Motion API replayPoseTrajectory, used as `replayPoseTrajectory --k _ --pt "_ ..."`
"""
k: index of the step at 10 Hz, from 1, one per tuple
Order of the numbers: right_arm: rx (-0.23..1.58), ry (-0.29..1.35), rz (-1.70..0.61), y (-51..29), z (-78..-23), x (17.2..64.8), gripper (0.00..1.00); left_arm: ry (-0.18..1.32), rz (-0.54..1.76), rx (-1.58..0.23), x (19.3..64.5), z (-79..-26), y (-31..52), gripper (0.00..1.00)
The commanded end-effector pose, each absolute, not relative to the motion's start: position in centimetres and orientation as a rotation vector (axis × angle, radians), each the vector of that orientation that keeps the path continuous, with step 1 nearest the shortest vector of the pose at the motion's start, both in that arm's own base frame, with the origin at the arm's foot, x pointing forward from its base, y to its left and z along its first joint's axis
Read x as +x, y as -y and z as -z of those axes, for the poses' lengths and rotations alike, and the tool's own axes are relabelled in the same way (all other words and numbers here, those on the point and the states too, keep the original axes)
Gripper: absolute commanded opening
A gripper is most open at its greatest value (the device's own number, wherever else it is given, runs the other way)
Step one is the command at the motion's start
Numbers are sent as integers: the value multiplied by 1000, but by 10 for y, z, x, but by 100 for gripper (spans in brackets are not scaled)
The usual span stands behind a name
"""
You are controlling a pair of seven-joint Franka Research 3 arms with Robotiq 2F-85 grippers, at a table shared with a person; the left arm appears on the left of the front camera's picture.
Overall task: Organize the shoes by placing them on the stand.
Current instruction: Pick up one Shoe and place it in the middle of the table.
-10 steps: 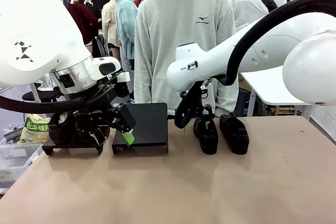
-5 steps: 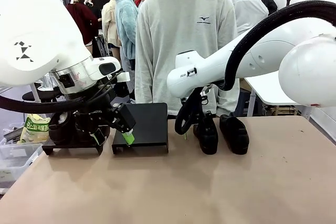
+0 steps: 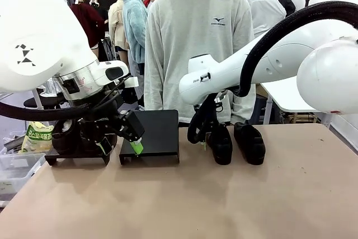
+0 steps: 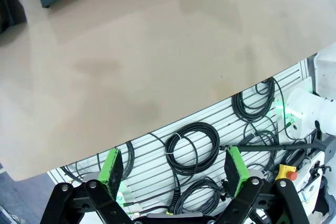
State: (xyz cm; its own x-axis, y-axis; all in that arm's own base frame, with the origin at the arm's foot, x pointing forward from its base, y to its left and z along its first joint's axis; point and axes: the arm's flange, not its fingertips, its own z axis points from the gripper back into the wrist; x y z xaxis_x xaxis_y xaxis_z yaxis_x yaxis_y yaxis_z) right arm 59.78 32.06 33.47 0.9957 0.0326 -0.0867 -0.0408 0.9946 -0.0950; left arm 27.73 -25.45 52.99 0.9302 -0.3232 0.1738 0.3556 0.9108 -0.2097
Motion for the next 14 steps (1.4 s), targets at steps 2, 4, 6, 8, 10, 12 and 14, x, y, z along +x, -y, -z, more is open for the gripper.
replayPoseTrajectory --k 2,4,6,8,10,12,14 --pt "-89 -95 -10 -314 -334 600 0 127 357 -255 277 -531 254 100" --pt "-84 -96 -1 -311 -336 601 0 127 357 -255 277 -531 254 100" --pt "-89 -105 6 -308 -340 599 0 127 357 -255 277 -531 254 100" --pt "-72 -92 97 -307 -365 584 0 127 357 -255 277 -531 254 100" --pt "-64 15 102 -305 -406 537 0 127 357 -255 277 -531 254 100" --pt "-118 47 107 -307 -429 477 0 127 357 -255 277 -531 254 100" --pt "-120 -12 57 -316 -426 425 0 127 357 -255 277 -531 254 100"
